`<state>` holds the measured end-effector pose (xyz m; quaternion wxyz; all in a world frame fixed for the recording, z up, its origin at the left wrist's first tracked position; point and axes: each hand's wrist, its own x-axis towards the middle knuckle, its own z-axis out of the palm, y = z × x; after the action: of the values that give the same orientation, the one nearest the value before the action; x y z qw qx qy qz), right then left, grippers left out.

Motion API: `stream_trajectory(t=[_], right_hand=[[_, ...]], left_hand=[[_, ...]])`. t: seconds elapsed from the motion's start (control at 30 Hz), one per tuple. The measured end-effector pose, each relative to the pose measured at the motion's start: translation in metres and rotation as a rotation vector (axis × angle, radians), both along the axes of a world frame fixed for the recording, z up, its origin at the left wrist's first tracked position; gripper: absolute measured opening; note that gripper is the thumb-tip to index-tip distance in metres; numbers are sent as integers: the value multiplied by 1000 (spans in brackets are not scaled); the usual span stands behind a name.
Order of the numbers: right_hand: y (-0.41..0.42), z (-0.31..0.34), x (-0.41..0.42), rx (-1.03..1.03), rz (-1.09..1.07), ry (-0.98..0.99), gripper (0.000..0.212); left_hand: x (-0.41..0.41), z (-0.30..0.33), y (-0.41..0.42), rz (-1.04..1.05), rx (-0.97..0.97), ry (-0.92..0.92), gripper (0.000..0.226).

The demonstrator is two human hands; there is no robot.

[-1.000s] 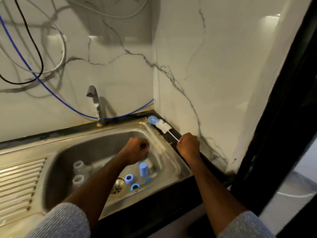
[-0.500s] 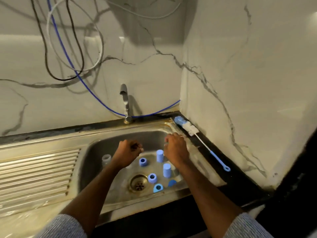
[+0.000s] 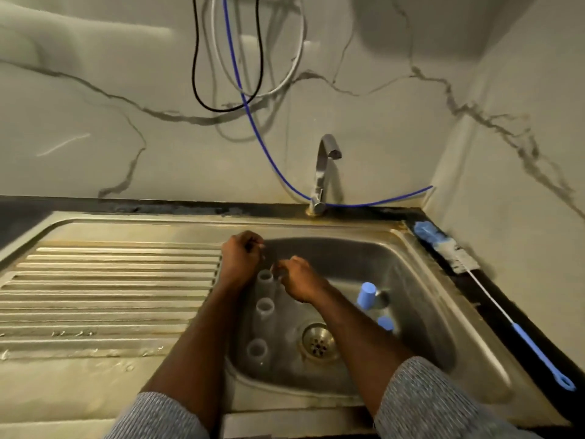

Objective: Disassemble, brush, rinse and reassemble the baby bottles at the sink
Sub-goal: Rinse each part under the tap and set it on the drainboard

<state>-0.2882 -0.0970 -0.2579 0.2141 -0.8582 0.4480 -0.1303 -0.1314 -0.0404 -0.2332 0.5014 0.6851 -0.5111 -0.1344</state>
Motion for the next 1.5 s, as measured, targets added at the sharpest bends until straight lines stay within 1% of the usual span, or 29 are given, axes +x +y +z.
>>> stream_trajectory(t=[0.23,0.27,0.3,0.37,0.4,0.43,0.47,0.53,0.57,0.63,0.7,0.73,0.8,0.83,0.87,0.93,1.0,1.07,1.13,1.17,1.23,1.27,1.33,1.4,1.5], right_hand=[[-26,-28,34,89,32,96,35],[-27,-31,35,102,26,84,35],[-26,-32,35,109,12,57,30],[-24,-25,30,85,-25,-33,12],[-23,-21,27,66,-52,-99,7],[-22,-14,21,59,-91,-168,12],[-19,-5,14,68,-134,-236,24],[-13,12,-7,147,-237,-356,42],[-11,18,-17,174,-265,-410,45],[-5,29,-39,97,-273,-467,41],[-3,33,-56,46,-303,-512,43],[-2,34,-60,78,-316,-560,49],[-6,33,-67,180,-311,-596,68],[-12,31,-69,212,-301,-561,75],[-15,31,-69,237,-292,-531,75],[-25,27,-67,240,-275,-485,59],[-26,23,-67,215,-229,-459,44],[-28,14,-67,135,-203,-418,42],[-32,7,-68,87,-199,-386,40],[-34,5,-67,87,-205,-377,40],[-37,3,-62,141,-229,-446,41],[-40,0,-59,187,-247,-501,43],[-40,-3,-54,264,-290,-543,51],[-42,-5,-53,270,-310,-533,57],[-42,-5,-55,239,-301,-531,58]], left_hand=[[3,-7,-14,33,10,30,16],[3,-7,-14,30,2,32,16],[3,-5,-13,29,-4,28,15],[3,-4,-14,26,-20,18,13],[3,-5,-14,24,-24,25,10],[2,-5,-14,22,-25,38,8],[0,-5,-12,21,-20,52,6],[-5,-6,-12,17,-6,67,3],[-7,-7,-11,10,4,68,2],[-14,-5,-11,-20,15,65,4],[-21,-2,-12,-53,0,80,8],[-24,-2,-12,-66,-13,93,10],[-34,0,-16,-90,-27,107,11],[-38,1,-20,-106,-19,110,11],[-43,4,-25,-128,5,95,11],[-50,11,-43,-186,53,21,10],[-54,25,-68,-226,57,-42,11],[-56,40,-96,-224,36,-69,15],[-60,55,-121,-230,37,-48,22],[-62,58,-132,-232,44,-23,27],[-66,64,-150,-226,53,-21,33],[-67,67,-156,-221,47,-53,31],[-68,66,-165,-219,19,-107,22],[-68,63,-170,-217,11,-131,19],[-67,59,-174,-189,14,-190,25]])
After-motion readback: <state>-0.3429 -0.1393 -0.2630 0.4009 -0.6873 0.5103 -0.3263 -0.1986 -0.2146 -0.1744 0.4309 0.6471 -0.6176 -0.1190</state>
